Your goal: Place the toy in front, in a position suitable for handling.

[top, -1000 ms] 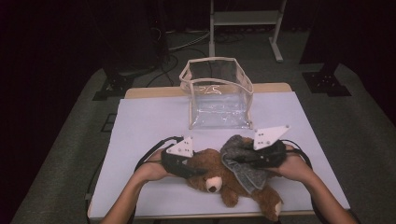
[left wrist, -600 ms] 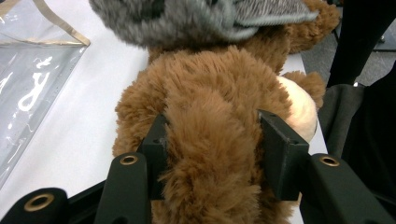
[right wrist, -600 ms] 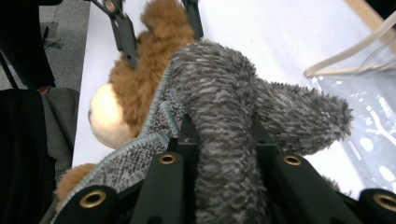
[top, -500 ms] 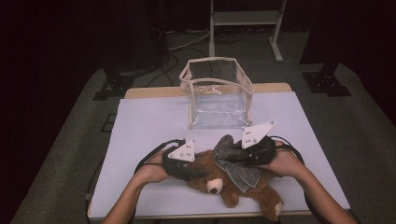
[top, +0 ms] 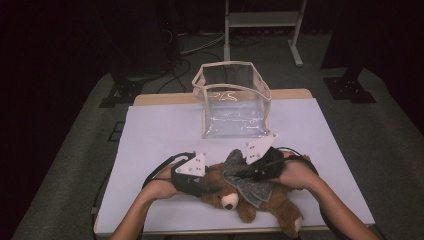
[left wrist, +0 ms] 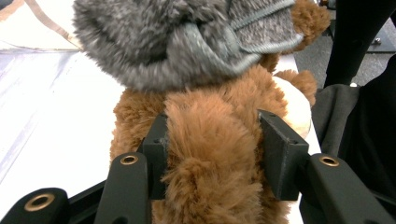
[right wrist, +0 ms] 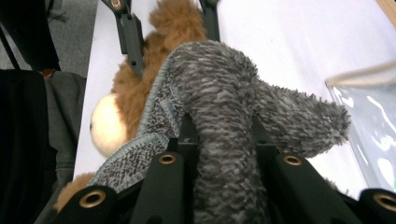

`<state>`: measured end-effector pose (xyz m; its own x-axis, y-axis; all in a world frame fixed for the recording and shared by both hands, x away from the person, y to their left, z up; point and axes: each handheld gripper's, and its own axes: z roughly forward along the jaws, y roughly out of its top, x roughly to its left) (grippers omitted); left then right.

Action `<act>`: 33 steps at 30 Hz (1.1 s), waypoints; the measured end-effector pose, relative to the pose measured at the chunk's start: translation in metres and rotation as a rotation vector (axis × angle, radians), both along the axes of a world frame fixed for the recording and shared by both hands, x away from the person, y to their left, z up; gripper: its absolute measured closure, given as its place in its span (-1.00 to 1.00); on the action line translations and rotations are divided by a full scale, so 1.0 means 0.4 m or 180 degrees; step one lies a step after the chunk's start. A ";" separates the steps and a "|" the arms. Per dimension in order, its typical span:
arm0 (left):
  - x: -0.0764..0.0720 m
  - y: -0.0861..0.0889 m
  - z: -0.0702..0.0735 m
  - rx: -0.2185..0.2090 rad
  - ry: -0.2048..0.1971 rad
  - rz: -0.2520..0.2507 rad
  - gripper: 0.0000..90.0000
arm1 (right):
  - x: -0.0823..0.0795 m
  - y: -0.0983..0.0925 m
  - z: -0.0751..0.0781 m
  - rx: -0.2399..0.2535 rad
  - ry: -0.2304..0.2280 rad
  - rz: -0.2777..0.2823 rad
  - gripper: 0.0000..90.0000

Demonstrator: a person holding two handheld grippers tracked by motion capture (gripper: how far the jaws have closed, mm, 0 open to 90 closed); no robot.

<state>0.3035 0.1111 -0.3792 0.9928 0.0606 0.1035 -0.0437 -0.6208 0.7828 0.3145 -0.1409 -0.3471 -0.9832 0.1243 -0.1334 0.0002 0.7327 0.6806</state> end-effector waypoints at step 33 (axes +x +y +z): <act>0.003 -0.006 0.008 0.0123 -0.0003 -0.0028 0.12 | -0.031 -0.194 0.018 0.0353 -0.0056 -0.0422 0.60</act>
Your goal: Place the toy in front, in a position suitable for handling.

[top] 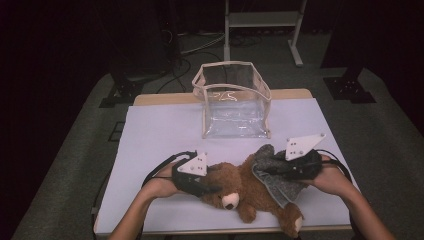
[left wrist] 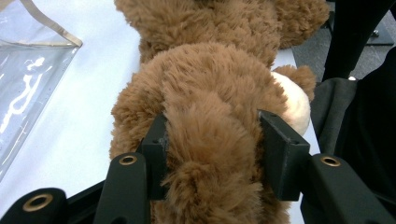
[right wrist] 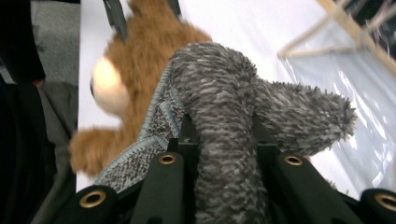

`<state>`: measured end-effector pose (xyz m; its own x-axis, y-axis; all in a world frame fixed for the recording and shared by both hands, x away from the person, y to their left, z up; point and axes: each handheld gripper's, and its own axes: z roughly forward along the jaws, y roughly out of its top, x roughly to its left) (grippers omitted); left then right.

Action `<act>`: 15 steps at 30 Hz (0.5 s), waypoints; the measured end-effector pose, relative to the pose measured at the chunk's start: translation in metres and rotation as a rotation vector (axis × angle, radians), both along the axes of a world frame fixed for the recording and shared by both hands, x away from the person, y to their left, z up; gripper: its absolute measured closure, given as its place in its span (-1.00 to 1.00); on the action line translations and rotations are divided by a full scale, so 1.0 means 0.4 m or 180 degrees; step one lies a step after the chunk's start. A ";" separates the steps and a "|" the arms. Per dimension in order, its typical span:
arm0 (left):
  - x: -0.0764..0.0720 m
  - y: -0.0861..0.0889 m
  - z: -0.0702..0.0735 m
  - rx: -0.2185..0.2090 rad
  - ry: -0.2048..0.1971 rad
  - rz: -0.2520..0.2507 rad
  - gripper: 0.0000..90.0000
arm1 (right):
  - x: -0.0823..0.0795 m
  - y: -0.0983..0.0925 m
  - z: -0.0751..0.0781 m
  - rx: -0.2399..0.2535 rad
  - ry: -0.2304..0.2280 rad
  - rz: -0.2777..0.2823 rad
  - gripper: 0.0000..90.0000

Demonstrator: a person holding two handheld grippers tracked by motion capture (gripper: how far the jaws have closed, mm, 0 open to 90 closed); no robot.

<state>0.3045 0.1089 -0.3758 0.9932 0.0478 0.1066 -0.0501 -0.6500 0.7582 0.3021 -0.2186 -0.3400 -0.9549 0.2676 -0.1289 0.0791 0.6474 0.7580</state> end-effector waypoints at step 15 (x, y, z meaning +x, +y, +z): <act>-0.009 0.005 -0.001 -0.0033 -0.0008 -0.0025 0.11 | -0.004 0.240 -0.011 0.0014 -0.0010 0.0547 0.60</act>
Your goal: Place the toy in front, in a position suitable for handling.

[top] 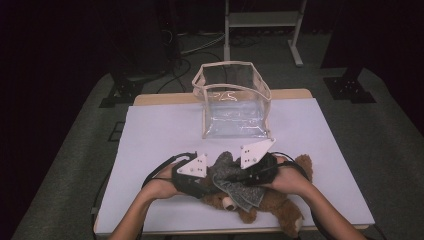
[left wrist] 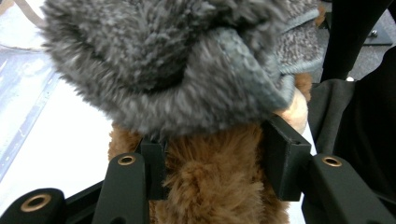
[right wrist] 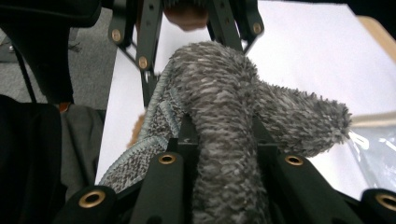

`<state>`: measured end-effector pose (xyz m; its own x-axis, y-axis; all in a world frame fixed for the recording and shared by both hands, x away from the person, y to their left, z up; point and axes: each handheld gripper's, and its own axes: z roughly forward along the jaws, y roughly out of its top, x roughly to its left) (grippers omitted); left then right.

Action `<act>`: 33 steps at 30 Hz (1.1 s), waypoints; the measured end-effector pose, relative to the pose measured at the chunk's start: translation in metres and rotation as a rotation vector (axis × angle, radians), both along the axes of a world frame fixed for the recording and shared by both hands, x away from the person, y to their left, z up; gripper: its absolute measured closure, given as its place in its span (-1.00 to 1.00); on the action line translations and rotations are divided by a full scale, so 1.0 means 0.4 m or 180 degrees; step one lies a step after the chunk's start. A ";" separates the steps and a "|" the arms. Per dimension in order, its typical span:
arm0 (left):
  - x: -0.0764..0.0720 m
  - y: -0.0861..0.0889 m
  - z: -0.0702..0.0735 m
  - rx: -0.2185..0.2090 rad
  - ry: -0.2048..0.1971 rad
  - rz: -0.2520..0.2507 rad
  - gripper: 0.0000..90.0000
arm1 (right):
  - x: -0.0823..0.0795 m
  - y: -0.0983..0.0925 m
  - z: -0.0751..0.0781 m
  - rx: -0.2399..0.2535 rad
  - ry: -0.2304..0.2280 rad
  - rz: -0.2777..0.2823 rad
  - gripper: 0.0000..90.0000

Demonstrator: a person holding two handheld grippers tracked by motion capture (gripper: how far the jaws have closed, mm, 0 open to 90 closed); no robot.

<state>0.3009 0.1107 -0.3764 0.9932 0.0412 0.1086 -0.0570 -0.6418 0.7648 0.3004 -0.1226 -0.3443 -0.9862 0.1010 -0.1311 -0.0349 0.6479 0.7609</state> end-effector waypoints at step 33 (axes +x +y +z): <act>0.048 -0.070 0.035 0.0138 0.0160 0.0000 -0.24 | -0.023 -0.279 -0.071 0.0149 0.0221 -0.0596 0.61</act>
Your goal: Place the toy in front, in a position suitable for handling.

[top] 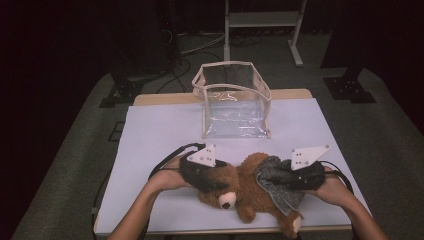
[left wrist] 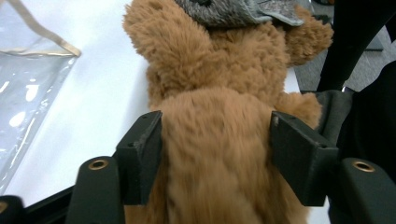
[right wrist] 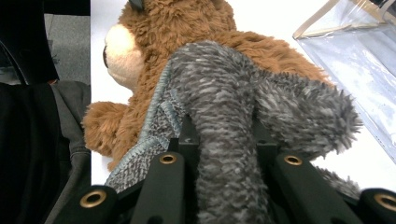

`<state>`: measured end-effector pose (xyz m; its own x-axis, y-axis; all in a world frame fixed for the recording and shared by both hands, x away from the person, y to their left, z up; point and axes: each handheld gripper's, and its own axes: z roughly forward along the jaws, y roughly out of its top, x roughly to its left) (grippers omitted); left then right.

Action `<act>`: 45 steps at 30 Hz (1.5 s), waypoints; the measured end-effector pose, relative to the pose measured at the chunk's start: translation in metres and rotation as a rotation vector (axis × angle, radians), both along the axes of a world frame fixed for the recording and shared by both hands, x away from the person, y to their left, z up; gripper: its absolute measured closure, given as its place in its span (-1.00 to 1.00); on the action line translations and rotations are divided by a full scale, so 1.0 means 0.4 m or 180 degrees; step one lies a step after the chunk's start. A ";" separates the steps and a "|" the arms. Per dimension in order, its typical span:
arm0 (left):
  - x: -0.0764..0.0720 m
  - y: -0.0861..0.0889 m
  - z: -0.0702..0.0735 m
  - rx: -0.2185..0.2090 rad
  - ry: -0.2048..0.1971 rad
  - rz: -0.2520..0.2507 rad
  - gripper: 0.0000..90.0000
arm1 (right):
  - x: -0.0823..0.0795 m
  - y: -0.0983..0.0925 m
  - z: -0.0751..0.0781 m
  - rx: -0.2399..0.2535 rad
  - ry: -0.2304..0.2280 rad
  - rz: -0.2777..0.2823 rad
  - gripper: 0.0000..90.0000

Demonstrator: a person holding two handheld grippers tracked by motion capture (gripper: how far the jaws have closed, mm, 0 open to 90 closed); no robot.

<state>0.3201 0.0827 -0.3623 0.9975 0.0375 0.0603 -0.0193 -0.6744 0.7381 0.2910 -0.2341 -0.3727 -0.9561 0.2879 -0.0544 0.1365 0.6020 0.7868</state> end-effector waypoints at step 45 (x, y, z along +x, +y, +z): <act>0.092 0.058 0.034 0.0232 -0.0168 0.0367 0.35 | 0.094 0.048 0.036 0.0013 -0.0089 -0.0083 0.61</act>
<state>0.3569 0.1058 -0.3486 0.9822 0.1451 0.1193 0.0239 -0.7263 0.6870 0.3286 -0.2149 -0.3584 -0.9464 0.3131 -0.0798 0.1300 0.5953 0.7929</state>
